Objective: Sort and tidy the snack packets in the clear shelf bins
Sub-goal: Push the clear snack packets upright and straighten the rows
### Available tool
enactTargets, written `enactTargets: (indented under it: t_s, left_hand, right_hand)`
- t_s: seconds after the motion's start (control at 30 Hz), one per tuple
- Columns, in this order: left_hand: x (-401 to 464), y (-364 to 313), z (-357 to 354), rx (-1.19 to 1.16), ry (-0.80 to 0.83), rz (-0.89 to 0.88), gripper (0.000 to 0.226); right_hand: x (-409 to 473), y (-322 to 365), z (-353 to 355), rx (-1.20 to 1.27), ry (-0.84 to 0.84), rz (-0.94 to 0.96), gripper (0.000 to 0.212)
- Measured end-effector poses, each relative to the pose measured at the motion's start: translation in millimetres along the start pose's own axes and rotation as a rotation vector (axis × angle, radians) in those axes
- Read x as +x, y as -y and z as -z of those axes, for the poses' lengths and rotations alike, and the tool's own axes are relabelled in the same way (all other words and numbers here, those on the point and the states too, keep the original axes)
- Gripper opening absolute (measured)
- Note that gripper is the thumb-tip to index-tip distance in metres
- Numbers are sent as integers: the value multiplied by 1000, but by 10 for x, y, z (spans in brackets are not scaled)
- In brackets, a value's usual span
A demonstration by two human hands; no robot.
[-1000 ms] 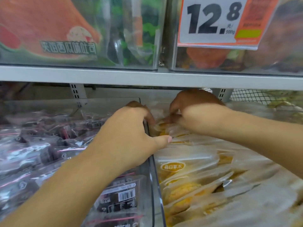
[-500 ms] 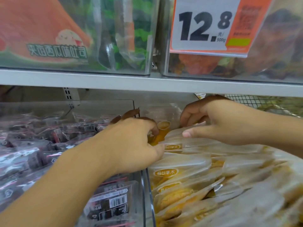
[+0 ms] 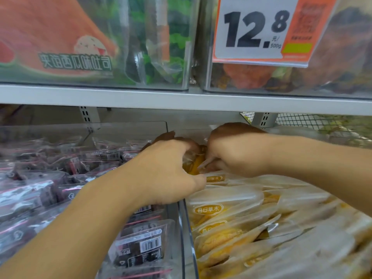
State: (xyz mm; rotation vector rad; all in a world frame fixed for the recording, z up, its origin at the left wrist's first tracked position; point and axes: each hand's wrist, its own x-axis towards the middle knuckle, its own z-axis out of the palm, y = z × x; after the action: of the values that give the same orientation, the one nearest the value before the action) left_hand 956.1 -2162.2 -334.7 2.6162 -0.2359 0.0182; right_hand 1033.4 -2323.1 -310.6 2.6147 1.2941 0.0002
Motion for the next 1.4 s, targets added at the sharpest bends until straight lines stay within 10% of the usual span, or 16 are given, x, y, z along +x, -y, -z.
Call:
enactTargets:
  t_s: [0.2, 0.47, 0.6, 0.67, 1.03, 1.4]
  left_hand:
    - [-29, -18, 2, 11, -179, 153, 48]
    - [100, -41, -31, 77, -251, 170, 47]
    - [177, -43, -7, 177, -270, 207, 23]
    - [167, -51, -7, 255, -279, 198, 11]
    - [159, -82, -18, 224, -250, 288, 21]
    - [60, -151, -16, 167, -462, 61, 48]
  right_hand:
    - [44, -40, 44, 463, -229, -71, 19]
    - [123, -13, -162, 618, -113, -51, 26]
    - [20, 10, -141, 617, -5, -45, 5]
    - [-67, -5, -79, 422, -9, -47, 31]
    - [105, 209, 96, 45, 229, -212, 38]
    - [-28, 40, 0, 390, 87, -294, 31]
